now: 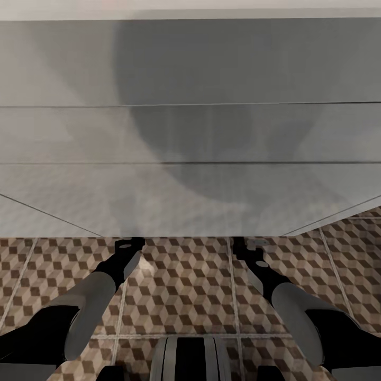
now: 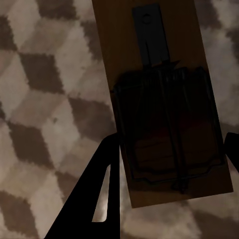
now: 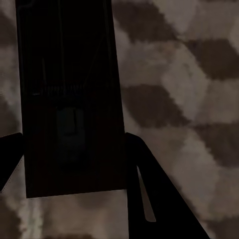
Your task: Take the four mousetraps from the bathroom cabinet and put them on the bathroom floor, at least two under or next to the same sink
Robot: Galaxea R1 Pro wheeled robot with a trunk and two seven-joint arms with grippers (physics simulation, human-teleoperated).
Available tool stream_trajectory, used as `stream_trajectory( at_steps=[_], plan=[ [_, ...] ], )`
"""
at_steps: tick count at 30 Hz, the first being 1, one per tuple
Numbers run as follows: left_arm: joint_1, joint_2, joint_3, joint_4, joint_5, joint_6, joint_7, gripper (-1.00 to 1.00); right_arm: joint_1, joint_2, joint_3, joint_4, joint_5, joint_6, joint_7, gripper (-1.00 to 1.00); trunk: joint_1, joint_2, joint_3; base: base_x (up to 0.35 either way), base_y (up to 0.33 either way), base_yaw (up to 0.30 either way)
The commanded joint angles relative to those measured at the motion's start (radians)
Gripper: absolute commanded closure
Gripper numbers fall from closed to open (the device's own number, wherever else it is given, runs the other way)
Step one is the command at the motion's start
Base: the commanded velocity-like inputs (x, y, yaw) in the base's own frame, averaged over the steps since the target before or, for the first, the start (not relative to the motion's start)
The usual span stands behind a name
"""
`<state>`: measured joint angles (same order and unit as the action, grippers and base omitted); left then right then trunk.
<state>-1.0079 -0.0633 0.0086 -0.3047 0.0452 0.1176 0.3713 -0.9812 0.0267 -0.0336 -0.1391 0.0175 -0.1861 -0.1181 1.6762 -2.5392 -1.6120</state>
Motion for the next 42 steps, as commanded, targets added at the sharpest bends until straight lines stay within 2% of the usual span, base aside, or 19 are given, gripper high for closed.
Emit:
stream_trajectory(
  at_steps=[1, 33, 40, 42],
  plan=[
    [0.000, 0.000, 0.001, -0.002, 0.004, 0.005, 0.003, 1.00, -0.001, 0.001, -0.003, 0.001, -0.002, -0.004, -0.001, 1.00, 0.000, 0.000, -0.001, 0.000, 0.000, 0.000],
    [0.000, -0.007, 0.004, -0.011, 0.005, 0.006, 0.005, 1.00, -0.001, 0.004, -0.002, 0.000, 0.004, -0.004, -0.002, 1.00, 0.000, 0.000, -0.001, 0.000, 0.000, 0.000],
    [0.000, -0.007, 0.004, -0.010, 0.005, 0.006, 0.005, 1.00, -0.001, 0.004, -0.002, 0.000, 0.005, -0.004, -0.002, 1.00, 0.003, -0.002, -0.028, 0.000, 0.000, 0.000],
    [0.000, -0.007, 0.004, -0.011, 0.005, 0.007, 0.005, 1.00, -0.001, 0.004, -0.002, 0.000, 0.005, -0.004, -0.002, 1.00, 0.003, -0.002, -0.028, 0.000, 0.000, 0.000]
  ],
)
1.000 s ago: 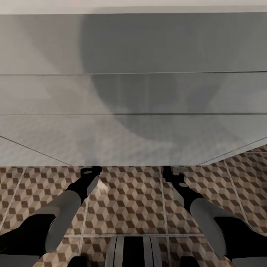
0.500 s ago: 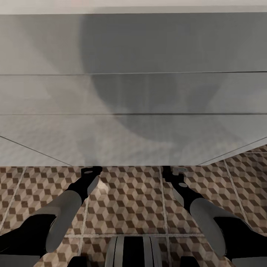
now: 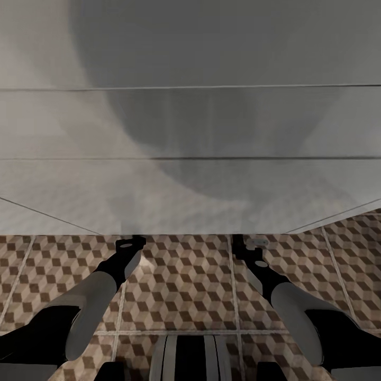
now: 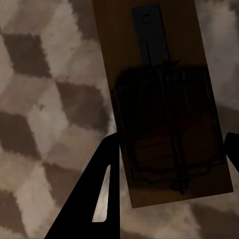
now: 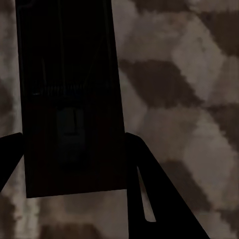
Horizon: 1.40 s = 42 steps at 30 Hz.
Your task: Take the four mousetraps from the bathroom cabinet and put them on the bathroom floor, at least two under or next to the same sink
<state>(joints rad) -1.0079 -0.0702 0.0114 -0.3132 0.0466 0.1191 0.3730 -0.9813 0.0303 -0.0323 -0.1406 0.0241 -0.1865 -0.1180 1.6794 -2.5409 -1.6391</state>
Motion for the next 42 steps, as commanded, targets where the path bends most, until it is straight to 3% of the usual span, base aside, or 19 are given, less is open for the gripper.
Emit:
stream_trajectory(
  at_steps=[1, 20, 25, 36, 42],
  plan=[
    [0.000, 0.000, 0.001, -0.002, 0.004, 0.005, 0.003, 1.00, 0.000, 0.000, -0.003, 0.001, -0.001, -0.004, -0.002, 1.00, 0.000, 0.000, -0.001, 0.000, 0.000, 0.000],
    [0.000, 0.000, 0.001, -0.001, 0.003, 0.004, 0.003, 1.00, 0.000, 0.000, -0.002, 0.001, -0.001, -0.006, -0.002, 1.00, 0.000, 0.000, -0.001, 0.000, 0.000, 0.000],
    [0.000, 0.000, 0.001, -0.002, 0.003, 0.004, 0.003, 1.00, 0.000, 0.000, -0.003, 0.001, 0.000, -0.007, -0.002, 1.00, 0.002, -0.001, -0.020, 0.000, 0.000, 0.000],
    [0.000, 0.000, 0.001, -0.009, 0.003, 0.003, 0.009, 1.00, 0.000, 0.002, -0.003, 0.001, 0.003, -0.022, -0.002, 1.00, 0.002, -0.001, -0.020, 0.000, 0.000, 0.000],
    [0.000, -0.001, 0.001, -0.011, 0.003, -0.030, 0.010, 1.00, 0.000, 0.003, -0.003, 0.001, 0.003, -0.040, -0.002, 1.00, 0.002, -0.001, -0.020, 0.000, 0.000, 0.000]
  ],
)
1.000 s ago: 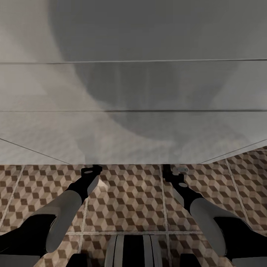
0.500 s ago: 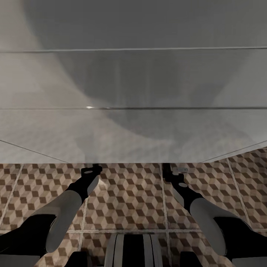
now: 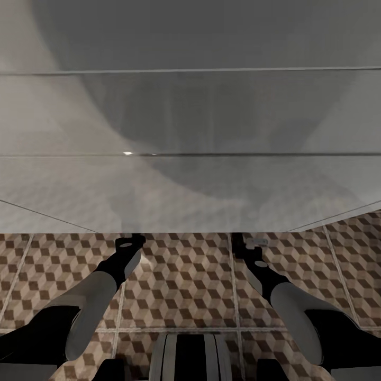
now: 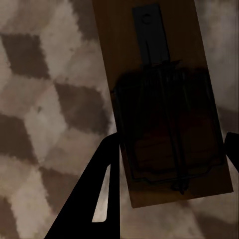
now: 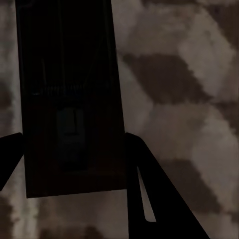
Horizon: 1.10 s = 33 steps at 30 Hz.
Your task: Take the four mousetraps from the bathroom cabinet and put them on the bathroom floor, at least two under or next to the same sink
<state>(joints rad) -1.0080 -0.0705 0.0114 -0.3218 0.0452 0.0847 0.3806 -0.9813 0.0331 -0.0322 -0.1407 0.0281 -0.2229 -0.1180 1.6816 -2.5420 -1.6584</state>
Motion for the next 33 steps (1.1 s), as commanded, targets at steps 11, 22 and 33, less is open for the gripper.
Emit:
stream_trajectory(
  at_steps=[11, 22, 33],
  plan=[
    [0.000, 0.000, 0.001, -0.003, 0.002, -0.020, 0.001, 1.00, 0.000, 0.001, -0.004, 0.001, -0.004, -0.044, -0.002, 1.00, 0.000, 0.000, 0.000, 0.000, 0.000, 0.000],
    [0.000, 0.000, 0.001, 0.005, 0.000, -0.111, -0.001, 1.00, 0.000, 0.001, -0.005, 0.001, -0.009, -0.072, -0.002, 1.00, 0.000, 0.000, 0.000, 0.000, 0.000, 0.000],
    [0.000, 0.000, 0.000, 0.009, -0.002, -0.126, -0.003, 1.00, 0.000, 0.001, -0.005, 0.001, -0.010, -0.073, -0.002, 1.00, 0.000, 0.000, 0.000, 0.000, 0.000, 0.000]
  ],
)
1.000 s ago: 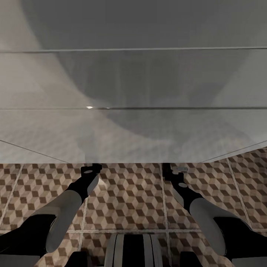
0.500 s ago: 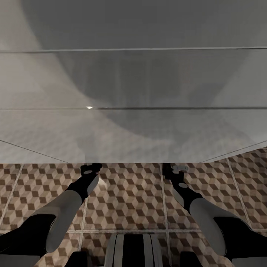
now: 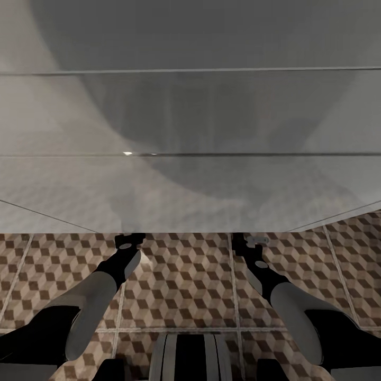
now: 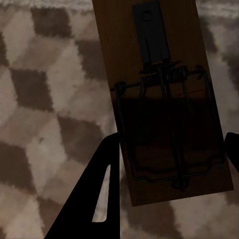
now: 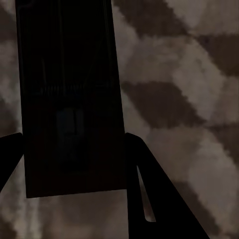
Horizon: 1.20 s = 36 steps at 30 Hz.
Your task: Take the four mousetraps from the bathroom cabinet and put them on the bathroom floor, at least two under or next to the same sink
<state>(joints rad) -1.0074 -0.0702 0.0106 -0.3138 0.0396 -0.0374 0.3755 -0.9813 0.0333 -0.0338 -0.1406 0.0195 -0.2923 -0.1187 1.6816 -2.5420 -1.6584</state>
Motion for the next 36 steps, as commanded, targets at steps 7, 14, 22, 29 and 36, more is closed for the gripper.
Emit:
stream_trajectory(
  at_steps=[7, 14, 22, 29, 36],
  plan=[
    [0.000, -0.001, 0.001, 0.001, 0.003, -0.002, 0.002, 1.00, 0.000, 0.000, -0.003, 0.001, -0.003, -0.003, -0.001, 1.00, 0.000, 0.000, 0.000, 0.000, 0.000, 0.000],
    [0.000, -0.002, 0.002, 0.001, 0.004, -0.001, 0.002, 1.00, 0.000, 0.000, -0.004, 0.001, -0.003, -0.002, -0.001, 1.00, 0.000, 0.000, 0.000, 0.000, 0.000, 0.000],
    [0.000, -0.002, 0.002, 0.001, 0.005, -0.001, 0.003, 1.00, 0.000, 0.000, -0.005, 0.001, -0.002, -0.002, -0.001, 1.00, 0.000, 0.000, 0.000, 0.000, 0.000, 0.000],
    [0.000, -0.001, 0.002, 0.002, 0.005, -0.001, 0.002, 1.00, 0.000, 0.000, -0.005, 0.001, -0.002, -0.002, -0.001, 1.00, 0.000, 0.000, 0.000, 0.000, 0.000, 0.000],
    [0.000, -0.001, 0.002, 0.001, 0.005, -0.001, 0.003, 1.00, 0.000, 0.000, -0.005, 0.001, -0.003, -0.001, -0.001, 1.00, 0.000, 0.000, 0.000, 0.000, 0.000, 0.000]
  ],
)
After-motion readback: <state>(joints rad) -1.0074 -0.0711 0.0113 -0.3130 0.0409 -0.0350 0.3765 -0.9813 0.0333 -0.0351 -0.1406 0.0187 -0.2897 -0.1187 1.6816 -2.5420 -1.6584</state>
